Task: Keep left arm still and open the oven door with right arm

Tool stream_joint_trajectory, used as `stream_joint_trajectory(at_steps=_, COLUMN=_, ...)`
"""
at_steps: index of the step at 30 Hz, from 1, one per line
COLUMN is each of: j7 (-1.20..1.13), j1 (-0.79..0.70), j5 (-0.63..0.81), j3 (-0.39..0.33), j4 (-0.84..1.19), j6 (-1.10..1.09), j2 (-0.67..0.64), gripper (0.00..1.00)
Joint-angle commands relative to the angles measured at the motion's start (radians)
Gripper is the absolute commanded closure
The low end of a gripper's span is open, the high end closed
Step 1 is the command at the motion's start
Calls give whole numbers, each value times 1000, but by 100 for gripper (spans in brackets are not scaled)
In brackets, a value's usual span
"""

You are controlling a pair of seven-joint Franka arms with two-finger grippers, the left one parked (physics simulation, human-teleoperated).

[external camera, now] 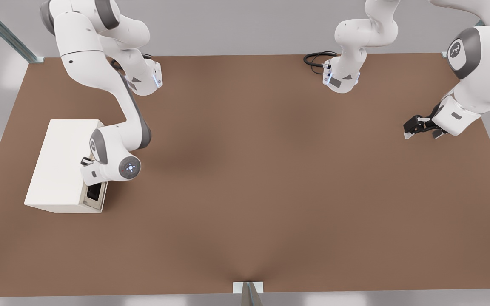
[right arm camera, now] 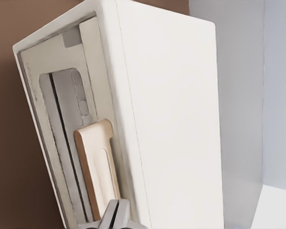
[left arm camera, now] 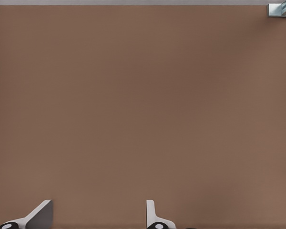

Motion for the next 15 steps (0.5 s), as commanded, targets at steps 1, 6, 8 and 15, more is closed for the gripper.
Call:
stream_joint_trajectory(at_steps=1, j7=10, j1=-1, j5=-10, j3=0, j4=0, j6=22, j2=3, gripper=100)
stream_joint_trajectory(at_steps=6, j7=9, j1=-1, j5=-10, j3=0, j4=0, j6=22, j2=11, gripper=100)
stream_joint_trajectory(at_steps=8, j7=9, j1=-2, j5=-11, j3=0, j4=0, j6=24, j2=11, gripper=100)
stream_joint_trajectory(at_steps=15, j7=13, j1=-2, j5=-8, j3=0, j4=0, j6=24, j2=22, gripper=100)
